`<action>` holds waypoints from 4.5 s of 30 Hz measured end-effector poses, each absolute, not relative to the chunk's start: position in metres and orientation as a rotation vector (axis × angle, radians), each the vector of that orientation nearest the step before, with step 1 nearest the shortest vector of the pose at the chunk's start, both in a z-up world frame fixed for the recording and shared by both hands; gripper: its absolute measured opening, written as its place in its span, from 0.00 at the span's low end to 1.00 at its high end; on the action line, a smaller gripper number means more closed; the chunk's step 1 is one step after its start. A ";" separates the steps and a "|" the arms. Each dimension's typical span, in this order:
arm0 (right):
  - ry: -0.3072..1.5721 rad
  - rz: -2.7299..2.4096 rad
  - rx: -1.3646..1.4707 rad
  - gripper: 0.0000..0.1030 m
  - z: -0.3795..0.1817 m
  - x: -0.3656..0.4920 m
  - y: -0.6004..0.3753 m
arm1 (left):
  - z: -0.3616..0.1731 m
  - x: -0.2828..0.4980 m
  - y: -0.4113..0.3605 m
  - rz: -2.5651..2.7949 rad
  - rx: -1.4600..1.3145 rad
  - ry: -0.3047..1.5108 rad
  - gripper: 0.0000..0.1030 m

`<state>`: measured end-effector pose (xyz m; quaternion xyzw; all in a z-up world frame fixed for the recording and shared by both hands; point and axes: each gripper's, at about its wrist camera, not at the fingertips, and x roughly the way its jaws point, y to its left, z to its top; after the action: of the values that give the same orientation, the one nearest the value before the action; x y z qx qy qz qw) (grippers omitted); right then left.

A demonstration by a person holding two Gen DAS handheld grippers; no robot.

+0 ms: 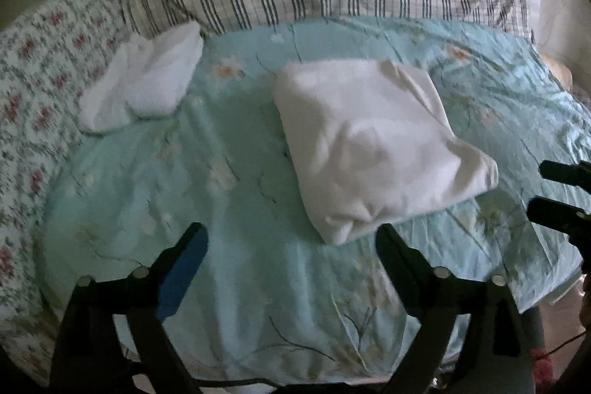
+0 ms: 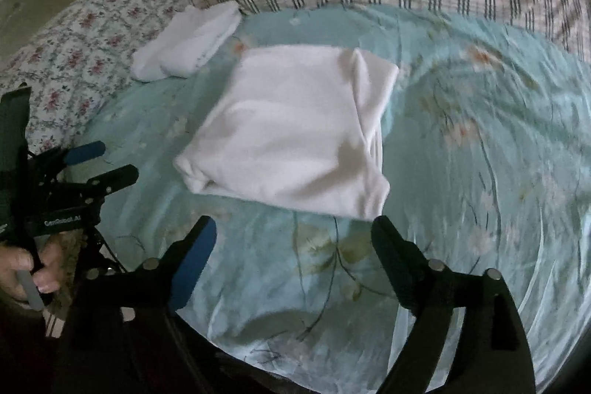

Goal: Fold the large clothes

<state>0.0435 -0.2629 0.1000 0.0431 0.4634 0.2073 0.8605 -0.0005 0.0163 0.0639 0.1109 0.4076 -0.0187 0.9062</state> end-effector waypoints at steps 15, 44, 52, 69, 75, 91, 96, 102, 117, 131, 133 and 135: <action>1.039 0.449 0.125 1.00 0.075 0.061 -0.251 | 0.025 0.041 0.030 0.037 0.221 0.944 0.98; 1.043 0.470 0.150 1.00 0.085 0.113 -0.240 | 0.040 0.051 0.021 0.029 0.220 0.916 0.98; 1.036 0.463 0.154 1.00 0.087 0.106 -0.245 | 0.045 0.042 0.019 0.020 0.206 0.896 0.98; 1.024 0.458 0.165 1.00 0.092 0.098 -0.247 | 0.050 0.036 0.020 0.012 0.203 0.877 0.98; 1.023 0.458 0.168 1.00 0.092 0.100 -0.246 | 0.052 0.036 0.020 0.005 0.202 0.871 0.98; 1.030 0.452 0.167 1.00 0.092 0.101 -0.240 | 0.049 0.043 0.023 -0.001 0.209 0.879 0.98; 1.031 0.449 0.170 1.00 0.090 0.102 -0.241 | 0.048 0.045 0.024 -0.004 0.208 0.884 0.98; 1.032 0.446 0.173 1.00 0.090 0.103 -0.241 | 0.048 0.045 0.023 -0.006 0.216 0.885 0.98; 1.034 0.451 0.167 1.00 0.090 0.106 -0.240 | 0.046 0.050 0.018 -0.024 0.225 0.894 0.98; 1.032 0.453 0.160 1.00 0.094 0.115 -0.241 | 0.046 0.057 0.013 -0.016 0.241 0.895 0.98; 1.033 0.453 0.154 1.00 0.094 0.116 -0.240 | 0.046 0.059 0.014 -0.019 0.238 0.898 0.98; 1.031 0.459 0.145 1.00 0.096 0.121 -0.241 | 0.047 0.062 0.015 -0.024 0.230 0.899 0.98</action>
<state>0.1211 -0.2407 0.0956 0.0685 0.4882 0.2172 0.8425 0.0621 0.0147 0.0469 0.1109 0.4336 -0.0116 0.8942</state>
